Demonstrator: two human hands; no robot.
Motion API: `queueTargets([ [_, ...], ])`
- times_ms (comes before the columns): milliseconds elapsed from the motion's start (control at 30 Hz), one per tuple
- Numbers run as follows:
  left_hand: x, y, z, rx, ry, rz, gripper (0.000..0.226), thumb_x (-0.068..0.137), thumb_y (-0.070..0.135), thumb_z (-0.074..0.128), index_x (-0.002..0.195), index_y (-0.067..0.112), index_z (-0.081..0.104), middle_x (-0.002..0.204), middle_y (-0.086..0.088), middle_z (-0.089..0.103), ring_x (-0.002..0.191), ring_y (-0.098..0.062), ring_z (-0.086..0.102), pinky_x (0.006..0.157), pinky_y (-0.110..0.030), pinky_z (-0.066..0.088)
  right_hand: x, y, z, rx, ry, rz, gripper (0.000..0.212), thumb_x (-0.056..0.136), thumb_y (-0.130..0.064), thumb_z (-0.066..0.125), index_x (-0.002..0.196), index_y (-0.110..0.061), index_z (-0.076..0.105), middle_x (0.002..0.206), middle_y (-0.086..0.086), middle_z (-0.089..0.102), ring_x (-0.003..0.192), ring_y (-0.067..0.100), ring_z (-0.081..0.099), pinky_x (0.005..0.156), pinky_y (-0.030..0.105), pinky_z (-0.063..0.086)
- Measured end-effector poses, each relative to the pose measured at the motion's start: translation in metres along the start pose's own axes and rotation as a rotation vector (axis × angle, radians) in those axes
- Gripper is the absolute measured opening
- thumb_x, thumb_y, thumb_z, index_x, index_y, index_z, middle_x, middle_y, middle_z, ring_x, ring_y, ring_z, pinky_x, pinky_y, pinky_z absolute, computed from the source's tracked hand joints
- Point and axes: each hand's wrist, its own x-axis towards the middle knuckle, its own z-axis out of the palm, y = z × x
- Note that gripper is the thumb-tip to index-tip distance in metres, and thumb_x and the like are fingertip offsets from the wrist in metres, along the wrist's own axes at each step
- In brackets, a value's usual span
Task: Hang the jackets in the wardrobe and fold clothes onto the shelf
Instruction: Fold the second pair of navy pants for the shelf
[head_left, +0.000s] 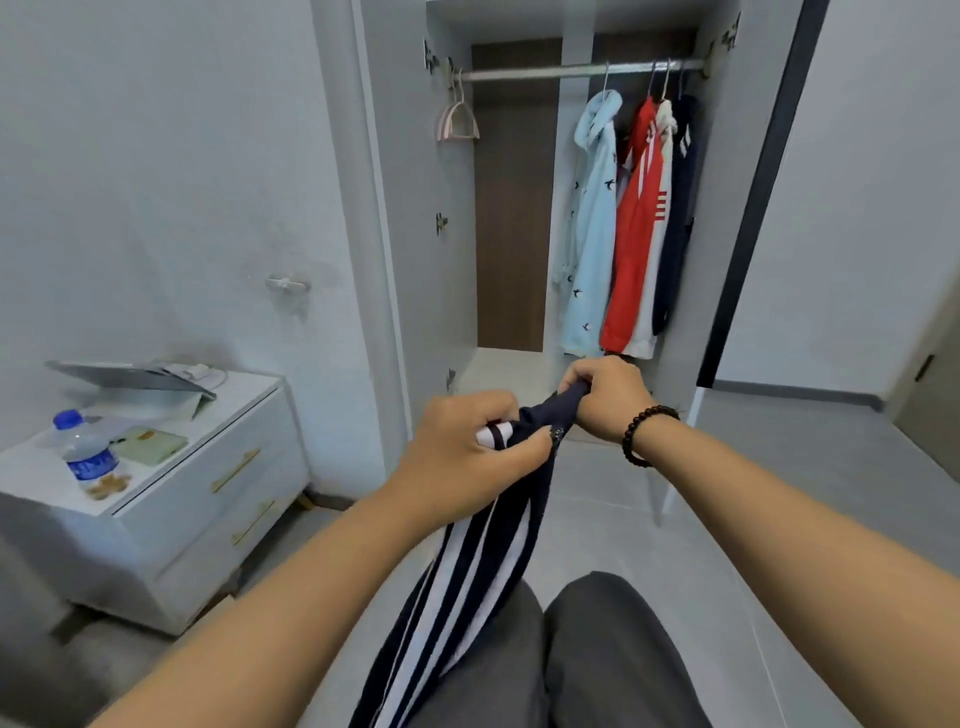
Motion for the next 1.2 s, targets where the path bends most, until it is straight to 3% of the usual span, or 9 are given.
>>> queueTargets([
  [100, -0.015, 0.017, 0.045, -0.202, -0.042, -0.067, 0.040, 0.076, 0.024, 0.074, 0.057, 0.008, 0.043, 0.054, 0.005, 0.038, 0.053, -0.007, 0.035, 0.050, -0.020, 0.028, -0.023, 0.030, -0.018, 0.059, 0.036, -0.090, 0.021, 0.074, 0.008, 0.060, 0.069, -0.011, 0.068, 0.083, 0.005, 0.068, 0.082, 0.021, 0.060, 0.080, 0.033, 0.051],
  [233, -0.034, 0.035, 0.099, -0.355, -0.081, -0.163, 0.047, 0.081, 0.021, 0.073, 0.056, 0.014, 0.034, 0.055, 0.007, 0.032, 0.054, -0.008, 0.030, 0.052, -0.023, 0.026, -0.056, 0.061, -0.045, 0.127, 0.044, -0.093, 0.030, 0.077, 0.015, 0.057, 0.063, -0.011, 0.066, 0.081, 0.005, 0.066, 0.084, 0.024, 0.062, 0.085, 0.038, 0.051],
  [433, -0.037, 0.073, 0.147, -0.435, -0.165, -0.162, 0.048, 0.080, 0.028, 0.070, 0.056, 0.020, 0.029, 0.054, 0.009, 0.030, 0.054, -0.008, 0.029, 0.051, -0.020, 0.025, -0.098, 0.097, -0.091, 0.136, 0.077, -0.009, 0.028, 0.079, 0.018, 0.058, 0.064, -0.004, 0.066, 0.085, 0.012, 0.067, 0.085, 0.024, 0.061, 0.084, 0.034, 0.050],
  [600, -0.035, 0.099, 0.158, -0.596, -0.150, -0.192, 0.047, 0.081, 0.027, 0.071, 0.059, 0.012, 0.033, 0.053, 0.007, 0.031, 0.052, -0.008, 0.030, 0.050, -0.020, 0.029, -0.116, 0.104, -0.135, 0.065, 0.064, 0.007, 0.037, 0.076, 0.020, 0.063, 0.060, -0.013, 0.064, 0.085, 0.011, 0.066, 0.082, 0.021, 0.061, 0.073, 0.015, 0.047],
  [733, -0.046, 0.095, 0.147, -0.649, -0.092, -0.234, 0.048, 0.080, 0.035, 0.071, 0.061, 0.010, 0.035, 0.055, 0.001, 0.032, 0.053, -0.010, 0.032, 0.051, -0.020, 0.030, -0.112, 0.098, -0.148, -0.008, -0.013, 0.021, 0.036, 0.075, 0.022, 0.054, 0.061, -0.009, 0.067, 0.084, 0.010, 0.067, 0.083, 0.025, 0.064, 0.071, 0.028, 0.055],
  [800, -0.057, 0.080, 0.129, -0.605, -0.031, -0.296, 0.049, 0.077, 0.043, 0.071, 0.059, 0.014, 0.035, 0.054, 0.003, 0.034, 0.052, -0.008, 0.033, 0.050, -0.020, 0.031, -0.107, 0.086, -0.141, -0.054, -0.052, 0.000, 0.036, 0.072, 0.022, 0.051, 0.063, -0.009, 0.067, 0.082, 0.010, 0.067, 0.082, 0.028, 0.064, 0.073, 0.039, 0.056],
  [933, -0.088, 0.020, 0.071, -0.359, 0.192, -0.474, 0.045, 0.085, 0.037, 0.067, 0.057, 0.015, 0.039, 0.051, 0.009, 0.038, 0.050, -0.006, 0.035, 0.048, -0.013, 0.032, -0.086, 0.043, -0.102, -0.189, -0.116, -0.153, 0.035, 0.071, 0.012, 0.050, 0.066, -0.020, 0.063, 0.081, -0.003, 0.062, 0.078, 0.017, 0.059, 0.068, 0.034, 0.049],
  [1067, -0.124, -0.036, 0.021, -0.151, 0.311, -0.691, 0.044, 0.090, 0.032, 0.061, 0.064, 0.003, 0.040, 0.056, 0.001, 0.041, 0.053, -0.010, 0.038, 0.052, -0.020, 0.032, -0.057, -0.010, -0.018, -0.299, -0.220, -0.367, 0.023, 0.076, 0.000, 0.047, 0.086, -0.011, 0.065, 0.111, -0.003, 0.056, 0.099, 0.021, 0.055, 0.083, 0.039, 0.050],
  [1200, -0.158, -0.055, -0.002, -0.184, 0.389, -0.877, 0.042, 0.090, 0.026, 0.061, 0.056, 0.017, 0.037, 0.058, 0.000, 0.035, 0.056, -0.013, 0.034, 0.060, -0.031, 0.028, -0.041, -0.049, 0.072, -0.317, -0.355, -0.428, 0.027, 0.083, -0.003, 0.046, 0.102, -0.014, 0.062, 0.126, -0.002, 0.047, 0.105, 0.024, 0.054, 0.087, 0.036, 0.049],
])
